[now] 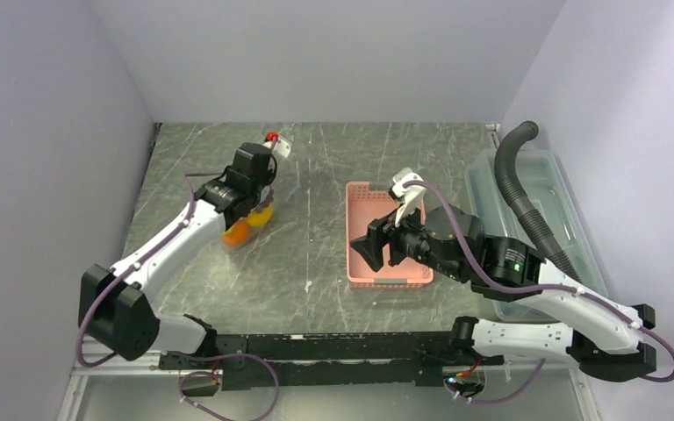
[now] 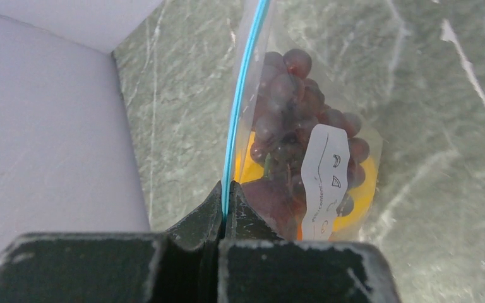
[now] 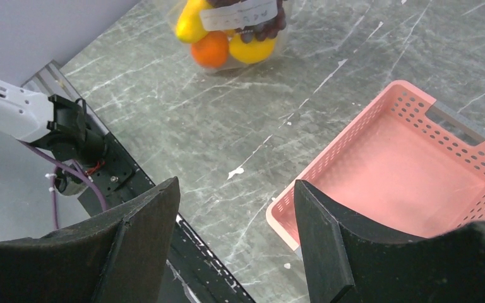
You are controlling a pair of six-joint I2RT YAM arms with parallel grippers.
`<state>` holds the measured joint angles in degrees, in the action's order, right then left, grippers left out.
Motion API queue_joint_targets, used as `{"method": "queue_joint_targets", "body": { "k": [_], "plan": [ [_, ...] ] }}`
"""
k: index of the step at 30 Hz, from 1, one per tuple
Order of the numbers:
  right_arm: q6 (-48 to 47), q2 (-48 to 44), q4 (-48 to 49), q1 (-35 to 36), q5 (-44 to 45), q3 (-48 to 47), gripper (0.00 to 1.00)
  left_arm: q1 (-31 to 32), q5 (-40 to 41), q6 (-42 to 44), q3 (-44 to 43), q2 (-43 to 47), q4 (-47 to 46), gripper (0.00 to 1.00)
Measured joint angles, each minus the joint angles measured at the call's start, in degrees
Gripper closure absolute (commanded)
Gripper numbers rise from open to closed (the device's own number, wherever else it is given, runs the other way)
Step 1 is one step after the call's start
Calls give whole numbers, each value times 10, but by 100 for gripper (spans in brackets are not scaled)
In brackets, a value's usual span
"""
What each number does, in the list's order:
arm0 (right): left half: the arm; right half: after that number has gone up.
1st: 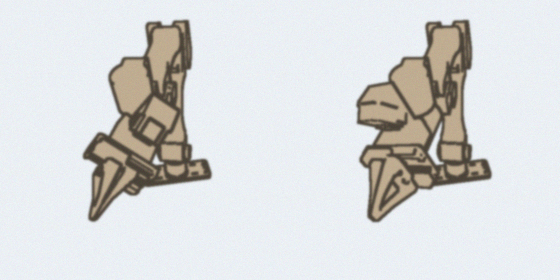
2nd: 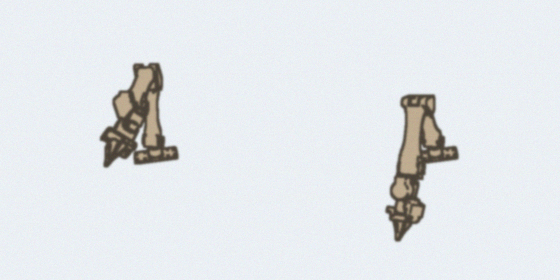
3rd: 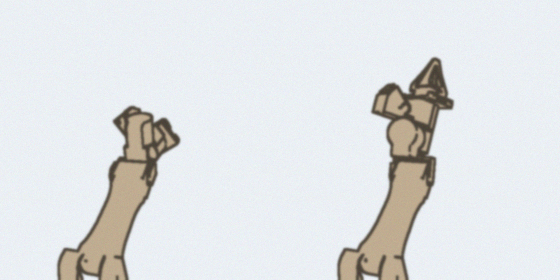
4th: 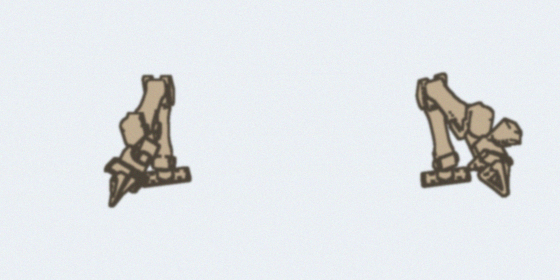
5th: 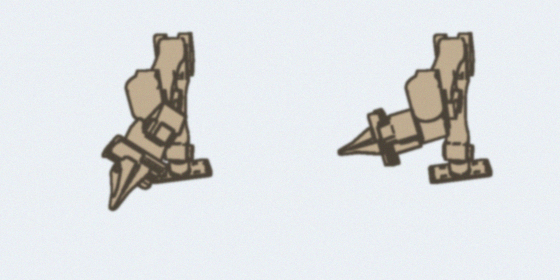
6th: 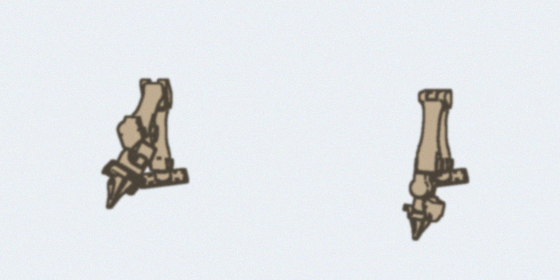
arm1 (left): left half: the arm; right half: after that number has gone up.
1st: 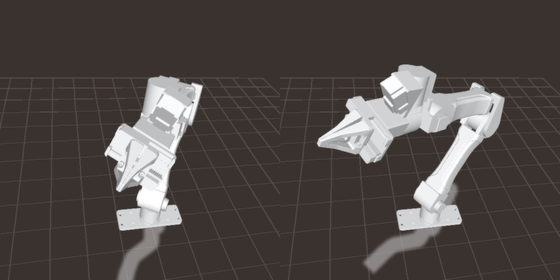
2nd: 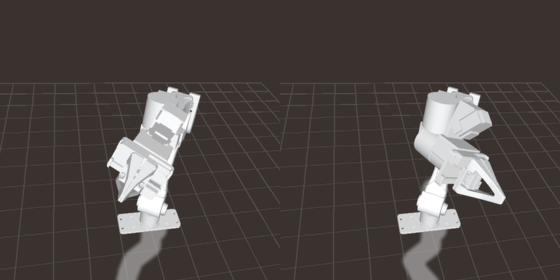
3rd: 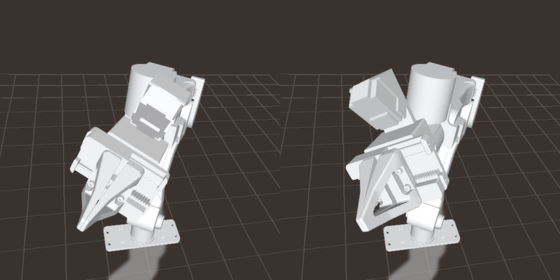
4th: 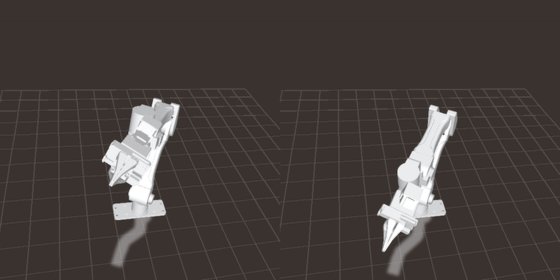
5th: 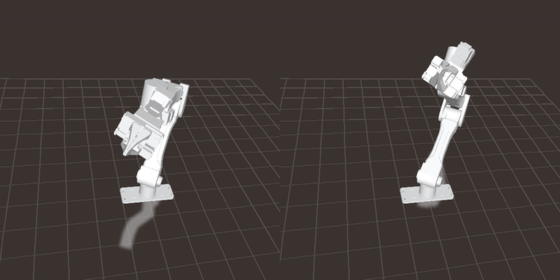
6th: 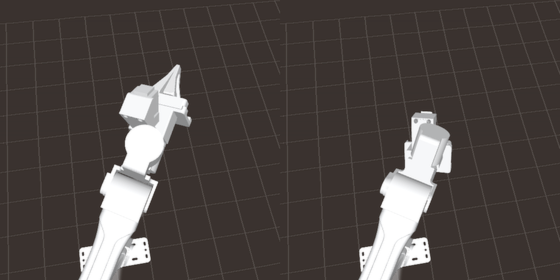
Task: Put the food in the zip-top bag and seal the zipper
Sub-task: Place the zipper food storage bag at the center of the board.
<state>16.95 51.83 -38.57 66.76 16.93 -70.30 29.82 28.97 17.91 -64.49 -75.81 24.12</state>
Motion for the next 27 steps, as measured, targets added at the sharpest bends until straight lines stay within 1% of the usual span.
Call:
{"method": "queue_joint_targets", "body": {
  "k": [6,10,14,18,27],
  "plan": [
    [2,-27,0,-2,-1,1,30,-33,11,31,-38,-59,-53,100],
    [3,-38,0,-2,-1,2,30,-36,8,50,-37,-89,-97,100],
    [3,-46,-1,-2,-1,5,30,-33,-10,42,-26,-110,-113,100],
    [3,-51,-4,-3,-1,10,29,-18,-22,18,-15,-114,-115,100],
    [7,-71,-7,-2,0,29,29,49,-28,-55,-6,-122,-93,100]
  ]
}}
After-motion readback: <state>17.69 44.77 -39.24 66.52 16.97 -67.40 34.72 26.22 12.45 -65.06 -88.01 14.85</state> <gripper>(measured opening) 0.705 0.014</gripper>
